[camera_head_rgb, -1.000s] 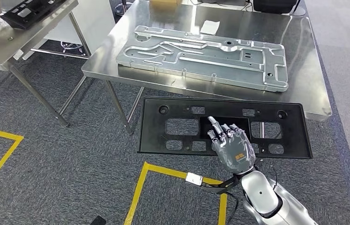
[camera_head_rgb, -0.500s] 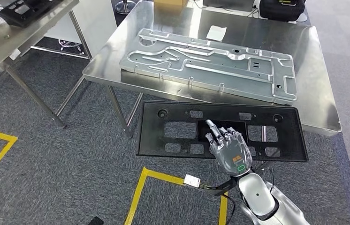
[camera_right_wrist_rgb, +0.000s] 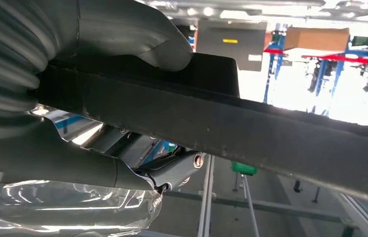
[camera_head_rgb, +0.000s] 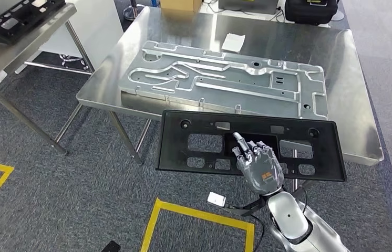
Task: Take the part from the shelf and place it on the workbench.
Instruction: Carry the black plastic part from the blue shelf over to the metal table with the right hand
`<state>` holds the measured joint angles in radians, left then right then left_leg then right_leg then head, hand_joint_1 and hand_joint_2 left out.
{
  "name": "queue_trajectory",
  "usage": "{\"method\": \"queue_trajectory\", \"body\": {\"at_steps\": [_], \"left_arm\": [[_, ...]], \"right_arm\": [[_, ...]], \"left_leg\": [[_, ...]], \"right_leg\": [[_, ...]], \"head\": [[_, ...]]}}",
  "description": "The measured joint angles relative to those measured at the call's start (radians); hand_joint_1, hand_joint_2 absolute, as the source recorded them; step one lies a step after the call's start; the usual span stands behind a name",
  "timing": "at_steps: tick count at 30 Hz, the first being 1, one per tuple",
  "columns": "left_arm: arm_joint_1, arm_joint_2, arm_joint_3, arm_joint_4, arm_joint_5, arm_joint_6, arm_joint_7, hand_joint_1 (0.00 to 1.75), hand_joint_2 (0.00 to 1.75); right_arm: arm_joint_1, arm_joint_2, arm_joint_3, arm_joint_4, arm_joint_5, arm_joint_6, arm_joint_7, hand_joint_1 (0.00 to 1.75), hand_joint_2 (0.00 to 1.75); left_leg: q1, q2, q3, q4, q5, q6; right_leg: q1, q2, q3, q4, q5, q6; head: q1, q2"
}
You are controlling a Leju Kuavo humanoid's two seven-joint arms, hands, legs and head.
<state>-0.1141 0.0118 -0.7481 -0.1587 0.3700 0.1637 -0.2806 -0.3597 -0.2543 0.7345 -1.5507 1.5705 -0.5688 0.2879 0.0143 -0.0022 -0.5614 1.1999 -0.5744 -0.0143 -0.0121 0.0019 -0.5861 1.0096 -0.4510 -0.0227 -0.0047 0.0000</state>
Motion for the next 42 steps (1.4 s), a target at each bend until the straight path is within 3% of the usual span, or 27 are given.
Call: {"method": "queue_trajectory", "body": {"at_steps": [2,3,4,5,7,8,9,11,13,15,17,18,19,20,23,24,26,28,30,32,34,35,36,38,39,40,42], "left_arm": [[0.001,0.0,0.0,0.0,0.002,0.0,0.0,0.0,0.0],[0.004,0.0,0.0,0.0,0.003,0.0,0.0,0.0,0.0],[0.006,0.001,0.0,0.0,0.004,0.0,0.0,0.0,0.0],[0.008,0.001,0.0,0.0,0.006,0.0,0.0,0.0,0.0],[0.013,0.002,0.0,0.001,0.008,0.0,0.0,0.0,0.0],[0.014,0.002,0.0,0.002,0.009,0.0,0.0,0.0,0.0],[0.015,0.002,0.0,0.002,0.01,0.0,0.0,0.0,0.0],[0.014,0.0,-0.001,0.002,0.011,0.0,-0.001,0.0,0.0],[0.012,0.0,-0.001,0.002,0.011,0.0,-0.002,0.0,0.0],[0.01,0.0,-0.001,0.002,0.011,0.0,-0.002,0.0,0.0],[0.01,0.0,-0.001,0.002,0.012,0.0,-0.002,0.0,0.0],[0.011,0.0,-0.001,0.002,0.012,-0.001,-0.002,0.0,0.0],[0.011,0.0,-0.001,0.002,0.012,-0.001,-0.002,0.0,0.0],[0.012,0.0,-0.001,0.002,0.011,-0.001,-0.002,0.0,0.0],[0.012,-0.001,-0.001,0.002,0.012,-0.001,-0.002,0.0,0.0],[0.012,-0.002,-0.001,0.003,0.013,-0.001,-0.002,0.0,0.0],[0.009,-0.002,-0.001,0.003,0.014,-0.001,-0.002,0.0,0.0],[0.006,-0.002,-0.001,0.003,0.015,-0.001,-0.003,0.0,0.0],[0.004,-0.002,-0.001,0.003,0.015,-0.002,-0.004,0.0,0.0],[0.005,-0.001,-0.001,0.003,0.015,-0.002,-0.004,0.0,0.0],[0.009,0.0,-0.001,0.003,0.016,-0.002,-0.004,0.0,0.0],[0.011,0.001,-0.001,0.003,0.016,-0.002,-0.004,0.0,0.0],[0.014,0.002,-0.001,0.003,0.016,-0.002,-0.003,0.0,0.0],[0.019,0.003,-0.001,0.004,0.016,-0.002,-0.003,0.0,0.0],[0.02,0.002,-0.001,0.004,0.016,-0.002,-0.003,0.0,0.0],[0.021,0.002,-0.001,0.005,0.016,-0.003,-0.003,0.0,0.0],[0.018,0.0,-0.002,0.005,0.016,-0.003,-0.004,0.0,0.0]], "right_arm": [[-0.002,0.0,0.001,0.0,0.0,0.001,0.006,1.75,1.75],[-0.002,0.0,0.001,0.0,0.0,0.001,0.009,1.75,1.75],[-0.002,0.0,0.001,0.0,0.0,0.002,0.013,1.75,1.75],[-0.003,0.0,0.002,0.0,0.0,0.002,0.018,1.75,1.75],[-0.005,0.0,0.002,0.001,0.0,0.003,0.026,1.75,1.75],[-0.006,0.0,0.003,0.001,0.0,0.003,0.027,1.75,1.75],[-0.008,0.0,0.003,0.001,0.0,0.004,0.028,1.75,1.75],[-0.011,-0.001,0.004,-0.002,0.0,0.004,0.029,1.75,1.75],[-0.015,-0.002,0.004,-0.005,0.0,0.004,0.03,1.75,1.75],[-0.02,-0.003,0.004,-0.007,0.0,0.004,0.03,1.75,1.75],[-0.02,-0.004,0.004,-0.007,0.0,0.004,0.03,1.75,1.75],[-0.019,-0.005,0.004,-0.007,0.0,0.004,0.031,1.75,1.75],[-0.018,-0.007,0.004,-0.007,0.0,0.004,0.034,1.75,1.75],[-0.019,-0.008,0.004,-0.007,0.0,0.004,0.038,1.75,1.75],[-0.021,-0.017,0.005,-0.006,0.0,0.005,0.049,1.75,1.75],[-0.022,-0.019,0.006,-0.007,0.0,0.006,0.051,1.75,1.75],[-0.025,-0.021,0.007,-0.011,0.0,0.008,0.052,1.75,1.75],[-0.031,-0.022,0.007,-0.016,0.0,0.008,0.053,1.75,1.75],[-0.033,-0.023,0.007,-0.019,0.0,0.008,0.053,1.75,1.75],[-0.031,-0.023,0.007,-0.02,0.0,0.008,0.049,1.75,1.75],[-0.028,-0.023,0.007,-0.02,0.0,0.008,0.045,1.75,1.75],[-0.026,-0.023,0.007,-0.019,0.0,0.008,0.043,1.75,1.75],[-0.025,-0.023,0.007,-0.019,0.0,0.007,0.041,1.75,1.75],[-0.019,-0.023,0.006,-0.017,0.0,0.006,0.034,1.75,1.75],[-0.015,-0.022,0.005,-0.016,-0.001,0.005,0.03,1.75,1.75],[-0.012,-0.022,0.003,-0.015,-0.001,0.003,0.025,1.75,1.75],[-0.008,-0.021,-0.006,-0.014,-0.001,0.002,0.016,1.75,1.75]], "left_leg": [[0.0,0.0,-0.085,0.092,-0.054,-0.006],[0.0,0.0,-0.11,0.097,-0.066,-0.007],[0.0,0.0,-0.119,0.07,-0.055,-0.007],[0.0,0.0,-0.118,0.017,-0.017,-0.004],[-0.003,0.001,-0.109,-0.102,0.107,0.007],[-0.006,0.001,-0.105,-0.138,0.151,0.012],[-0.008,0.001,-0.103,-0.156,0.174,0.017],[-0.007,-0.001,-0.087,-0.162,0.166,0.026],[-0.003,-0.003,-0.061,-0.174,0.158,0.038],[-0.003,-0.004,-0.034,-0.182,0.142,0.046],[-0.004,-0.007,-0.009,-0.185,0.121,0.05],[-0.004,-0.009,0.006,-0.185,0.108,0.05],[-0.004,-0.012,0.024,-0.186,0.094,0.049],[-0.005,-0.013,0.043,-0.186,0.079,0.047],[-0.008,-0.017,0.09,-0.186,0.034,0.037],[-0.009,-0.018,0.104,-0.186,0.023,0.032],[-0.011,-0.02,0.119,-0.173,0.022,0.018],[-0.01,-0.016,0.095,-0.109,0.041,0.009],[-0.007,-0.011,0.022,0.006,0.032,0.001],[-0.005,-0.009,-0.062,0.095,-0.032,-0.007],[-0.002,-0.006,-0.112,0.093,-0.082,-0.012],[-0.002,-0.005,-0.121,0.056,-0.07,-0.012],[-0.001,-0.004,-0.123,0.001,-0.02,-0.011],[-0.004,-0.002,-0.125,-0.106,0.12,-0.003],[-0.005,-0.002,-0.124,-0.134,0.169,0.004],[-0.007,-0.002,-0.121,-0.146,0.19,0.011],[-0.005,-0.004,-0.104,-0.151,0.184,0.025]], "right_leg": [[0.001,0.003,0.024,0.0,-0.022,-0.002],[0.001,0.005,0.039,0.0,-0.035,-0.001],[0.001,0.007,0.056,0.0,-0.048,0.0],[0.001,0.008,0.074,0.0,-0.061,0.003],[0.002,0.01,0.102,0.0,-0.088,0.011],[0.003,0.011,0.111,-0.001,-0.101,0.017],[0.004,0.012,0.117,-0.001,-0.107,0.024],[0.006,0.013,0.124,0.007,-0.107,0.038],[0.005,0.009,0.096,0.071,-0.094,0.046],[0.004,0.004,0.015,0.189,-0.115,0.052],[0.002,0.003,-0.072,0.274,-0.173,0.056],[0.001,0.003,-0.099,0.279,-0.193,0.057],[0.002,0.003,-0.114,0.258,-0.192,0.056],[0.002,0.003,-0.116,0.211,-0.162,0.054],[0.013,0.003,-0.103,0.054,0.024,0.032],[0.017,0.004,-0.099,0.033,0.058,0.025],[0.017,0.006,-0.081,0.026,0.051,0.014],[0.013,0.007,-0.052,0.014,0.04,0.002],[0.01,0.007,-0.023,0.006,0.022,-0.007],[0.008,0.008,0.004,0.005,-0.004,-0.01],[0.006,0.012,0.039,0.005,-0.033,-0.007],[0.005,0.013,0.059,0.005,-0.049,-0.005],[0.004,0.014,0.078,0.005,-0.065,-0.001],[0.006,0.015,0.11,0.008,-0.098,0.009],[0.007,0.015,0.121,0.006,-0.112,0.016],[0.009,0.016,0.129,0.008,-0.118,0.023],[0.008,0.015,0.131,0.024,-0.112,0.035]], "head": [[-0.003,0.0],[-0.004,0.0],[-0.004,0.0],[-0.004,0.0],[-0.005,0.0],[-0.005,0.0],[-0.005,0.0],[-0.005,0.0],[0.0,0.0],[0.005,0.0],[0.006,0.0],[0.006,0.0],[0.007,0.0],[0.007,0.0],[0.007,0.0],[0.007,0.0],[0.008,0.0],[0.006,0.0],[0.004,0.0],[0.003,0.0],[0.003,0.0],[0.003,0.0],[0.002,0.0],[0.002,0.0],[0.002,0.0],[0.002,0.0],[0.003,0.0]]}}
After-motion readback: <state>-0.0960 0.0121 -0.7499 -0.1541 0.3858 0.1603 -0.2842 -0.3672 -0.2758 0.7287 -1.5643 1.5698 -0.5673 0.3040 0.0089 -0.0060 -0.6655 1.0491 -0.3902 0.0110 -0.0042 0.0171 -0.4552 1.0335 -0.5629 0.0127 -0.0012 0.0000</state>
